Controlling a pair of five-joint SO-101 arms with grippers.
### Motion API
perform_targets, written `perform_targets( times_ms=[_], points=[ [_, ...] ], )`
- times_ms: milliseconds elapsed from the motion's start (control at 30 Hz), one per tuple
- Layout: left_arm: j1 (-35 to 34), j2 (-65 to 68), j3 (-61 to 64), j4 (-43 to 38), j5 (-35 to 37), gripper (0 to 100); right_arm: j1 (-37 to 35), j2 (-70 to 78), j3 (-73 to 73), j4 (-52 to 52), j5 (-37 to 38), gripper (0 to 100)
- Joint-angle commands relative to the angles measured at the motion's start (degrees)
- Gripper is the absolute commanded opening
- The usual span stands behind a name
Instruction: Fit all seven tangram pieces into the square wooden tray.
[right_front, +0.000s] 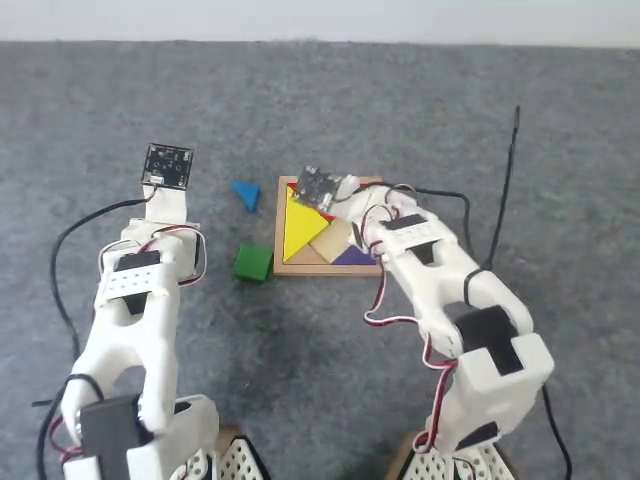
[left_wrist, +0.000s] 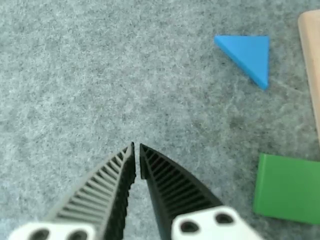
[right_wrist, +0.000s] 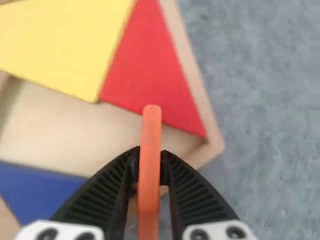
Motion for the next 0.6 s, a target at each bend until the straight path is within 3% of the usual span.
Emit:
perform_targets(
  times_ms=[0,167,433,567],
  points=[
    [0.2,-0.3,-3.2,0.4,-0.4,1,0.9,-4.7,-1.6,-0.1,-2.9,0.7],
    [0.2,-0.3,-3.2,0.4,-0.4,1,0.4,-5.4,-2.8,0.1,-12.1,0.7],
    [0.2,-0.3,-3.2,0.4,-0.4,1,-0.3,-4.4,-18.2,17.5,-46.9,0.7],
    [0.2,-0.3,-3.2,0.4,-0.4,1,-1.7,-1.7,-21.5,19.9,-68.2,0.8]
  ],
)
